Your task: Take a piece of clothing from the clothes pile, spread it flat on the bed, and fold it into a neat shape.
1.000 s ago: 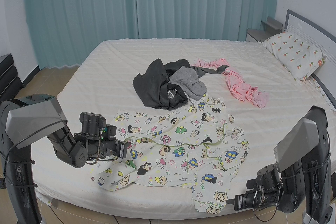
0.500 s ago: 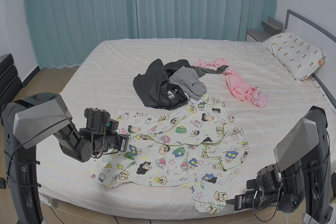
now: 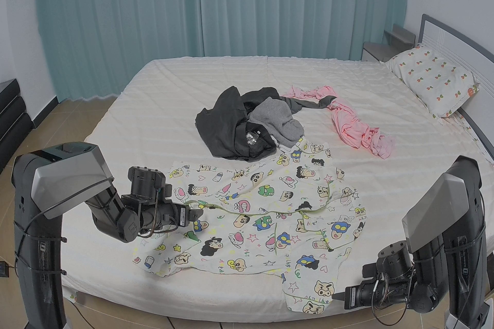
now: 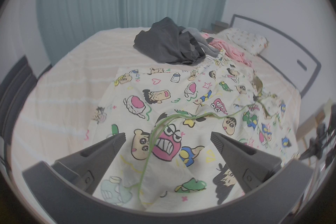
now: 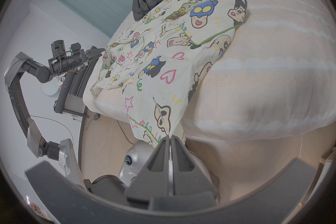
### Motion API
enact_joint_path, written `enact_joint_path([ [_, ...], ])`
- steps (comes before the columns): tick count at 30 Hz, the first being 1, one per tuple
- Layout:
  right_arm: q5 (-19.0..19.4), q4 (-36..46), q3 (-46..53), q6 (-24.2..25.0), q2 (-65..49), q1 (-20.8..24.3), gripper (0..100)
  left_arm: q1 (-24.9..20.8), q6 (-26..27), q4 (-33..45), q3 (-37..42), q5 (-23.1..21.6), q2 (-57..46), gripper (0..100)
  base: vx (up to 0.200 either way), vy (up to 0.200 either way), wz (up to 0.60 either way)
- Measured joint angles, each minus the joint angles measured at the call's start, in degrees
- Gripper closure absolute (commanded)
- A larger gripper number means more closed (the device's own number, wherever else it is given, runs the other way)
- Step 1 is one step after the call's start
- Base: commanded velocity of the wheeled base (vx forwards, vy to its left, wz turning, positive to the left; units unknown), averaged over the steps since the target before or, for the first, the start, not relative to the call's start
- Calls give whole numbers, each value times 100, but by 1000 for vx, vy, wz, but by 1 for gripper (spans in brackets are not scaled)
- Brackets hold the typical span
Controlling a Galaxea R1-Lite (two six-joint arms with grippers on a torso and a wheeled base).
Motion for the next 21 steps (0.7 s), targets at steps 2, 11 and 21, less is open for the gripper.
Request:
enact_joint_path([
  [2,-2,0,0,0,2,0,100,26,-316,-2,85,-171,-17,0,0,0,0],
  [11,-4,0,0,2,16,6,100,490,-510,-422,724,-1169,-139,0,0,0,0],
  [21,0,0,0,0,43,16,100,601,-184,-763,824,-1378,187,0,0,0,0],
])
